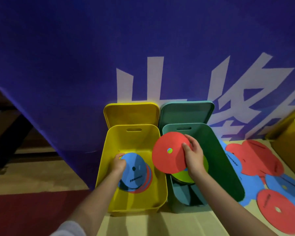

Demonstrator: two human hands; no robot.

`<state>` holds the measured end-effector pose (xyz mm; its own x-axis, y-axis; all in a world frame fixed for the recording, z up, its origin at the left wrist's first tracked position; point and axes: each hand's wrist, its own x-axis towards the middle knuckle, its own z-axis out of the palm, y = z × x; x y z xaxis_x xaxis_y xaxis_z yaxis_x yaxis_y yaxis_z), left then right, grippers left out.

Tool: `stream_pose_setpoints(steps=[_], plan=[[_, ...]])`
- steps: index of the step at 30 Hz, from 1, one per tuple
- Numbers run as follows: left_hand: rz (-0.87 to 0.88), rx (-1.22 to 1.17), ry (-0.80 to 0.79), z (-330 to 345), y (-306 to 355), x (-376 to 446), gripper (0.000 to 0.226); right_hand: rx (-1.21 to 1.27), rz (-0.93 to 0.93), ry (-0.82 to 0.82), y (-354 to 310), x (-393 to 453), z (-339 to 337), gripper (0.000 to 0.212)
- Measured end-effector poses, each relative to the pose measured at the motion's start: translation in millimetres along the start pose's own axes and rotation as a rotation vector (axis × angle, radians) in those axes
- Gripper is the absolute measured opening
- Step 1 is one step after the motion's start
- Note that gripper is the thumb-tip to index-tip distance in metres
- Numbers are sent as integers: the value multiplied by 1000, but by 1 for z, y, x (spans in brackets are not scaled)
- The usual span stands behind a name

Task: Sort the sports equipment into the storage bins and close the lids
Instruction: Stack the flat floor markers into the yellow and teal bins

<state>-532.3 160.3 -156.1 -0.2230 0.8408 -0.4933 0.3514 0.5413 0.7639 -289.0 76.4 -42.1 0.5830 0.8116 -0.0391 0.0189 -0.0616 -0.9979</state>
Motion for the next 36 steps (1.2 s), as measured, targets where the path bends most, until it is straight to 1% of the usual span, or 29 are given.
stream_pose_setpoints(steps=[3,6,8,11,12,13,16,17,19,20,22,24,26,27,29,31,34,36], plan=[[-5,17,11,7,-5,11,51,-24,19,-9,6,3,5,28],[21,107,14,10,-15,17,49,-57,32,-28,14,3,13,29],[17,211,-3,7,-17,16,51,-69,45,-38,17,3,18,29],[20,439,-36,5,-4,14,59,-111,24,-68,17,1,23,31],[82,478,-21,3,9,10,59,-136,1,-90,16,1,24,31],[184,480,2,-2,24,3,57,-164,-25,-119,13,2,27,31],[518,359,83,-31,59,-20,49,-253,-88,-250,2,5,45,33],[599,345,130,-43,64,-28,46,-280,-104,-293,0,7,54,33],[668,337,225,-65,59,-38,44,-322,-132,-367,-1,8,76,33],[654,333,260,-74,51,-41,44,-342,-147,-397,2,7,88,33],[555,316,278,-85,32,-43,46,-384,-158,-433,15,4,110,33],[468,283,217,-88,13,-44,48,-424,-131,-446,31,2,129,34],[480,263,148,-86,2,-46,48,-442,-56,-422,47,3,146,35],[495,252,143,-85,0,-46,48,-435,-2,-398,56,6,153,35],[507,234,169,-84,-1,-44,49,-408,103,-347,75,11,164,37],[506,216,189,-84,-4,-40,50,-422,178,-352,99,11,171,40],[494,175,199,-86,-8,-37,50,-552,223,-384,128,7,171,39],[489,152,208,-86,-8,-37,49,-739,213,-419,141,6,169,39]])
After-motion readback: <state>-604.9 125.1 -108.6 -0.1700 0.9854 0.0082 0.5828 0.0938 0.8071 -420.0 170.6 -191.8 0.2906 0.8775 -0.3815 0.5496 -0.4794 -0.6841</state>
